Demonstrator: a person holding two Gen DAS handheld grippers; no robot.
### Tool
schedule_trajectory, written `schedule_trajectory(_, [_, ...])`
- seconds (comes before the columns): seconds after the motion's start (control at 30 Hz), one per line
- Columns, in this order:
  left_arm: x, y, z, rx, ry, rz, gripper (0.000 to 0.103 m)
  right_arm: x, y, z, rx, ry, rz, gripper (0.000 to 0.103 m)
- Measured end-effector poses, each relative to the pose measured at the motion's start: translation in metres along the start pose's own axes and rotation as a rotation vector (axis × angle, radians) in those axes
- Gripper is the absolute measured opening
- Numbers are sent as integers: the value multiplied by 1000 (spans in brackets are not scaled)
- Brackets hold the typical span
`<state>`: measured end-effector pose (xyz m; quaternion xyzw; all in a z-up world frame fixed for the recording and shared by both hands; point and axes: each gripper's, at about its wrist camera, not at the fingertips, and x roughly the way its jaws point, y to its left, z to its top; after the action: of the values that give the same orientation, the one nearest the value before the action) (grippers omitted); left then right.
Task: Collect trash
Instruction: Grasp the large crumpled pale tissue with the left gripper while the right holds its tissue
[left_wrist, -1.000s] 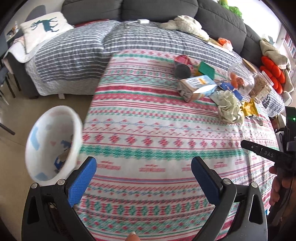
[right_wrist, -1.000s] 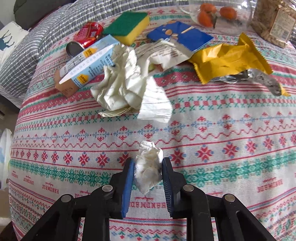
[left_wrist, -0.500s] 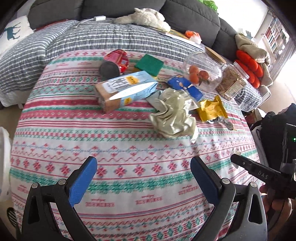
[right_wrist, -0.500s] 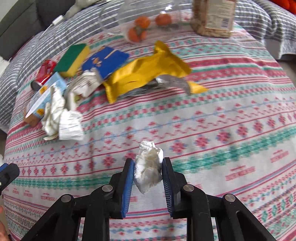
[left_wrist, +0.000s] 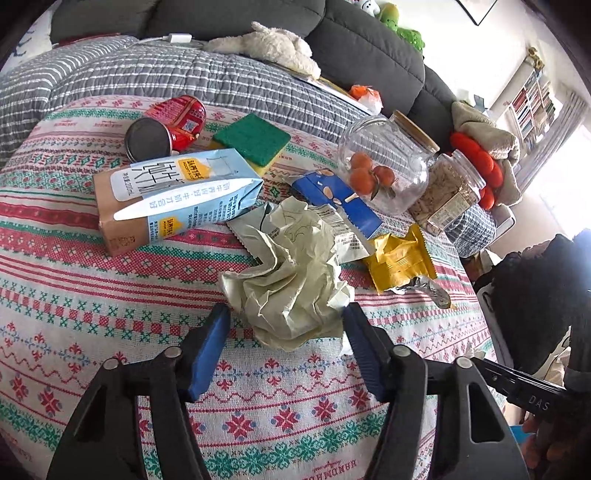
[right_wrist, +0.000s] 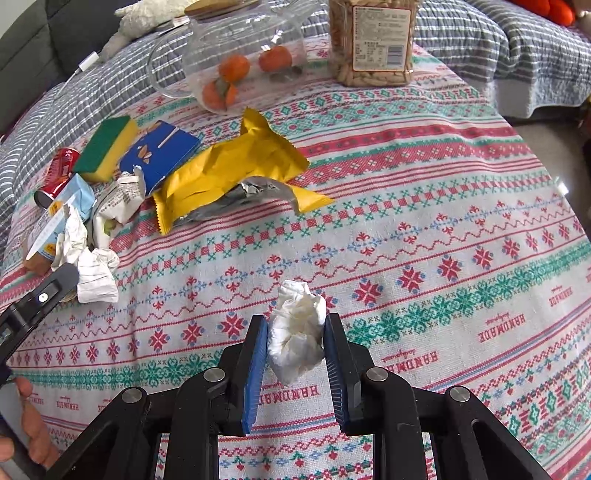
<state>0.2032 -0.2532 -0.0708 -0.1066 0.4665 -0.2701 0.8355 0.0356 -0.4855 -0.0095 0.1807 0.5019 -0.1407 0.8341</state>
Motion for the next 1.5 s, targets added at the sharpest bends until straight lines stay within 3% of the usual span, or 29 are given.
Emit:
schedule_trajectory(0.07, [5, 3, 1, -15, -3, -12, 57, 2, 3, 1, -4, 3, 1, 27])
schedule_trajectory(0.13, [4, 3, 4, -7, -9, -19, 46, 3, 4, 1, -7, 5, 0, 27])
schedule_trajectory(0.27, [-3, 1, 7, 11, -1, -31, 34, 3, 8, 1, -10, 6, -1, 27])
schedule_trajectory(0.33, [-8, 1, 6, 12, 8, -30, 22, 2, 11, 1, -13, 3, 0, 27])
schedule_trajectory(0.57, [-42, 8, -2, 54, 1, 25, 22, -6, 29, 1, -22, -16, 23, 27])
schedule_trajectory(0.9, [-107, 46, -7, 67, -40, 139, 22, -9, 78, -8, -85, -25, 66, 27])
schedule_trajectory(1.5, [-204, 164, -25, -45, -109, 346, 22, 1, 198, -38, -277, -12, 147, 27])
